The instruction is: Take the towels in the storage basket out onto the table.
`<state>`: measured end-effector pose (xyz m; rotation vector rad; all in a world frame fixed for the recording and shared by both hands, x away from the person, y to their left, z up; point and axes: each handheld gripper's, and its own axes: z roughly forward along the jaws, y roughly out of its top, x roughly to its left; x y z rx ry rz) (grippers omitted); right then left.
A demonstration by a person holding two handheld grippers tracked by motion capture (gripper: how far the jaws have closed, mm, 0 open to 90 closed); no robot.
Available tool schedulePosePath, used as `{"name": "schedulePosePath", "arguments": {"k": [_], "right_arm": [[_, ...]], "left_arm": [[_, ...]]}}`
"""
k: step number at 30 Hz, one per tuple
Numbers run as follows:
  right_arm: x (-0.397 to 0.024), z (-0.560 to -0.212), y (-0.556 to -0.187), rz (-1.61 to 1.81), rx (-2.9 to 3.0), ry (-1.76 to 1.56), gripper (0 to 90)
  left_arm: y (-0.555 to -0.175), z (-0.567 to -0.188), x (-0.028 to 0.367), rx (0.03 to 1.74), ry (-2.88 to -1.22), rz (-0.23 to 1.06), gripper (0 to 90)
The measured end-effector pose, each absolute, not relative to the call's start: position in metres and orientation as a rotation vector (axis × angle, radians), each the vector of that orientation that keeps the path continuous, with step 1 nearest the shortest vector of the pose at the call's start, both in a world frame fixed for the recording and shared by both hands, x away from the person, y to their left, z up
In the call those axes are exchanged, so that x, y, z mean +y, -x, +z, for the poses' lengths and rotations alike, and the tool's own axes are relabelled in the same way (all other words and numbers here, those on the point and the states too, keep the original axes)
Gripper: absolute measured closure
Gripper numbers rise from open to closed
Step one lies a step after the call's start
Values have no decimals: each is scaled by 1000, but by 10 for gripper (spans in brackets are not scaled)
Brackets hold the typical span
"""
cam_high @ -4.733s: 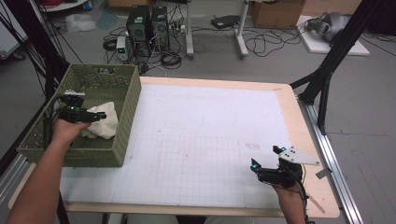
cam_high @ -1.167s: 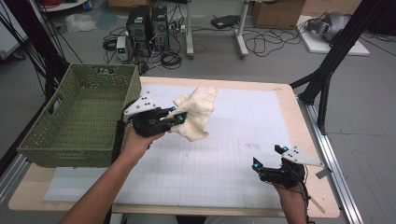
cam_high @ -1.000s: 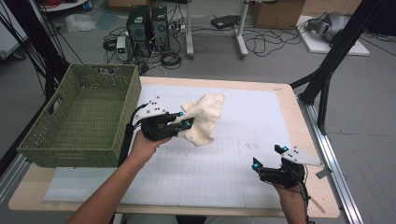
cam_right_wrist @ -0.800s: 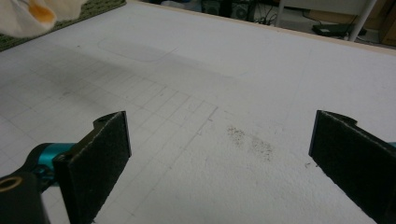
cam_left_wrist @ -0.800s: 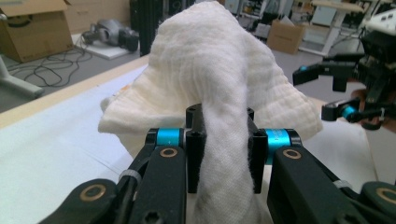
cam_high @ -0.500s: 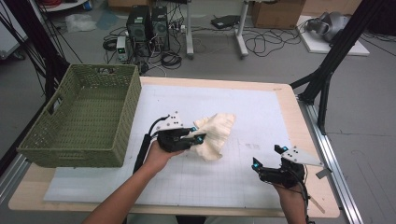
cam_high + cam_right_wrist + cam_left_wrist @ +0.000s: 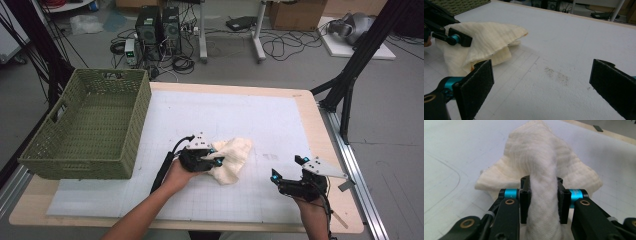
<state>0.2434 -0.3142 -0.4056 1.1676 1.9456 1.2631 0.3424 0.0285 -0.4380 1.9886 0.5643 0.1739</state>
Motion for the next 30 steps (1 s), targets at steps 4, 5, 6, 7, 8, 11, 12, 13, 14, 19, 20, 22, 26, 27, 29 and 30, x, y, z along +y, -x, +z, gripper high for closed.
{"name": "schedulePosePath", "arguments": {"k": [4, 5, 6, 7, 8, 11, 12, 13, 14, 19, 20, 22, 26, 27, 29, 30], "right_arm": [[-314, -406, -243, 1263, 1946, -1166, 47], [-313, -406, -244, 1262, 1946, -1167, 47], [-313, -406, -243, 1262, 1947, -1170, 47], [-313, -406, -244, 1262, 1946, -1166, 47], [-313, -406, -244, 1264, 1946, -1168, 47], [-313, -406, -244, 1263, 1949, -1164, 47], [-313, -406, -244, 1261, 1951, -1166, 47], [-313, -406, -244, 1260, 1951, -1166, 46], [-313, -406, -244, 1259, 1951, -1165, 46], [-312, -406, -245, 1261, 1950, -1166, 47], [-312, -406, -245, 1263, 1952, -1166, 47], [-312, -406, -246, 1257, 1954, -1163, 47], [-314, -407, -246, 1247, 1954, -1180, 47], [-315, -408, -246, 1243, 1955, -1180, 47], [-317, -408, -246, 1239, 1951, -1188, 47], [-318, -408, -246, 1239, 1948, -1194, 47]], "left_arm": [[-343, -437, 30, 617, -1979, 184, 536], [-343, -436, 31, 641, -1972, 203, 472], [-343, -434, 32, 667, -1964, 223, 407], [-343, -432, 33, 687, -1946, 227, 350], [-343, -430, 34, 701, -1932, 236, 323], [-344, -420, 39, 712, -1894, 251, 250], [-344, -417, 40, 713, -1878, 260, 247], [-344, -413, 41, 714, -1872, 269, 242], [-344, -408, 43, 712, -1867, 277, 233], [-346, -388, 40, 689, -1816, 284, 223], [-346, -385, 36, 673, -1826, 280, 228], [-346, -384, 29, 652, -1839, 266, 234], [-348, -387, 7, 618, -1891, 230, 250], [-349, -388, 2, 614, -1910, 228, 250], [-350, -393, -8, 603, -1942, 216, 254], [-351, -395, -12, 592, -1962, 217, 263]]}}
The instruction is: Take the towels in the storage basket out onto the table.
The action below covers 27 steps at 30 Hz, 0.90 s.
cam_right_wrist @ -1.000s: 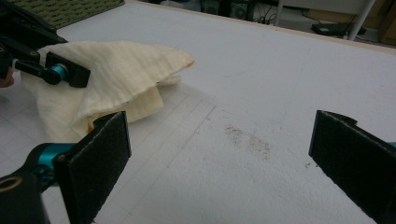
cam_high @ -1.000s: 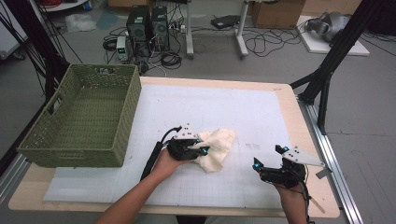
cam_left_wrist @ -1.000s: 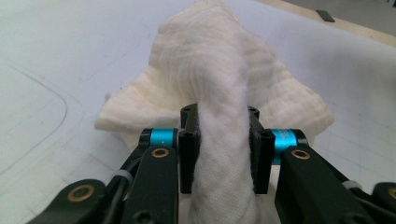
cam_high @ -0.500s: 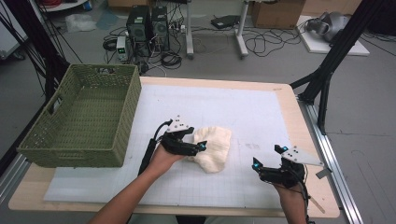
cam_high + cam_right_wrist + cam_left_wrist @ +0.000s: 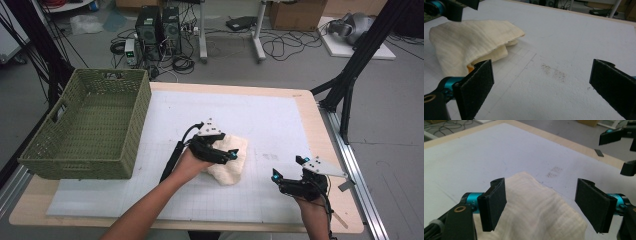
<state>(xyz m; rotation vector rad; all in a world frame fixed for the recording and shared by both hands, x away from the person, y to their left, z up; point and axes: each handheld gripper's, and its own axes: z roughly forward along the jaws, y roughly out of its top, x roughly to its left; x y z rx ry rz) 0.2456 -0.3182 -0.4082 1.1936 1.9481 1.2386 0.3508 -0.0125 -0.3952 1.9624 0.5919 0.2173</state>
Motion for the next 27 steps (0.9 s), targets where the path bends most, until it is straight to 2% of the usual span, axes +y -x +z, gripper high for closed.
{"name": "schedulePosePath", "arguments": {"k": [5, 10, 12, 22, 27], "right_arm": [[-322, -410, -245, 1235, 1947, -1207, 47], [-324, -410, -244, 1234, 1939, -1217, 47], [-325, -410, -245, 1232, 1941, -1219, 47], [-321, -411, -246, 1228, 1957, -1206, 47], [-318, -412, -247, 1228, 1965, -1203, 47]], "left_arm": [[-357, -412, -26, 586, -2103, 228, 445], [-357, -416, -26, 518, -2138, 203, 781], [-357, -412, -23, 510, -2100, 180, 804], [-350, -397, 16, 493, -1854, 86, 793], [-344, -396, 41, 509, -1811, 103, 797]]}}
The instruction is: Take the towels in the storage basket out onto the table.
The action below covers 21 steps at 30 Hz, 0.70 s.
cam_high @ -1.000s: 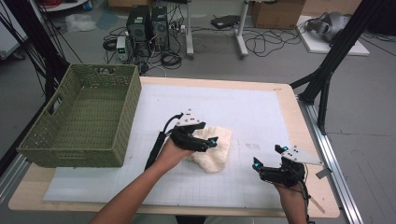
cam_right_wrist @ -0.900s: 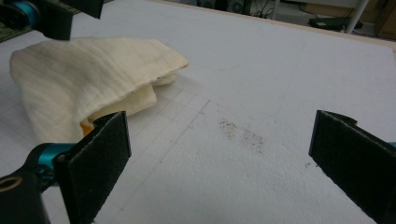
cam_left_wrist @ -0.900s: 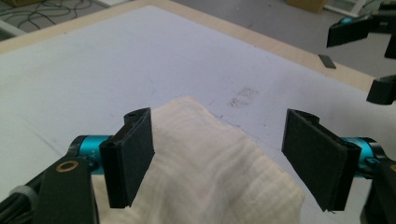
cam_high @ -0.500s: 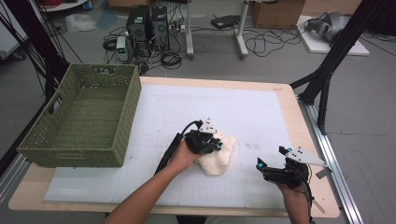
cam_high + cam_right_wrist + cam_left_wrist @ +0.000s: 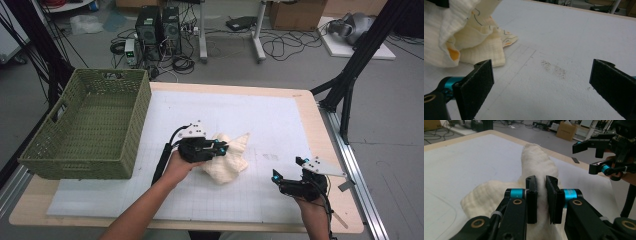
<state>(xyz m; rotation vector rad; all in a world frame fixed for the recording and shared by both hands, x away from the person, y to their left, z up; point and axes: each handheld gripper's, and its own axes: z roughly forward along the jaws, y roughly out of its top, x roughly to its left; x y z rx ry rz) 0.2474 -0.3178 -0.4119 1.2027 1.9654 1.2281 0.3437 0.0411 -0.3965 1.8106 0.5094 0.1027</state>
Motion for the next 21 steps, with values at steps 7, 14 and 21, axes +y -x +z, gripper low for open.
{"name": "schedulePosePath", "arguments": {"k": [7, 14, 21], "right_arm": [[-314, -412, -248, 1230, 1977, -1201, 47], [-308, -412, -250, 1249, 1989, -1189, 47], [-294, -404, -260, 1320, 1955, -1195, 62]], "left_arm": [[-330, -402, 79, 543, -1784, 118, 801], [-314, -409, 116, 592, -1781, 148, 798], [-297, -424, 139, 627, -1839, 184, 799]]}}
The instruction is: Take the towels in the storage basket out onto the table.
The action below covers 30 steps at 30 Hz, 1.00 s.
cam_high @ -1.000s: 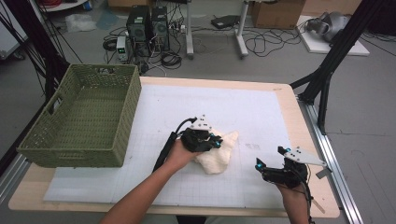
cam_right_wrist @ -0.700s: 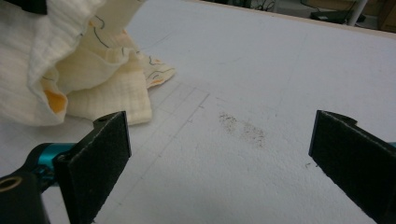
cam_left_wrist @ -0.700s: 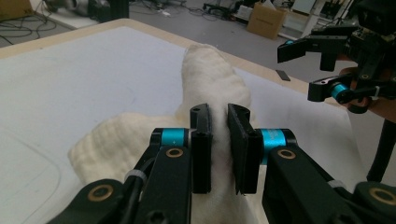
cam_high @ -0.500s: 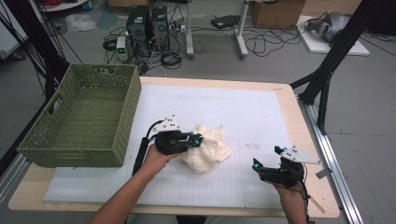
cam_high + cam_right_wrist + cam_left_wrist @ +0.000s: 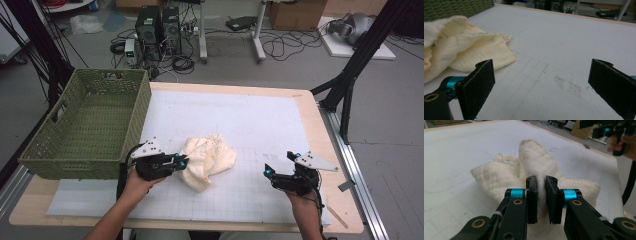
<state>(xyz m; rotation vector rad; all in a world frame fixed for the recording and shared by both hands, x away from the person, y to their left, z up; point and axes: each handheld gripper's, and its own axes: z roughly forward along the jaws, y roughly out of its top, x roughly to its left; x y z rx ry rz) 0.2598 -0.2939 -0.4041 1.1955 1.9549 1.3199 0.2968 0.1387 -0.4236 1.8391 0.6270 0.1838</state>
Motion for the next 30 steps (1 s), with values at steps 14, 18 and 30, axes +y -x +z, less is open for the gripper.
{"name": "schedulePosePath", "arguments": {"k": [14, 18, 30], "right_arm": [[-206, -389, -318, 1473, 2163, -1077, 201], [-179, -391, -335, 1438, 2239, -1055, 273], [-145, -413, -346, 1304, 2433, -1137, 759]], "left_arm": [[-285, -434, 145, 612, -1895, 213, 801], [-284, -434, 146, 606, -1894, 215, 801], [-283, -434, 146, 594, -1890, 232, 801]]}}
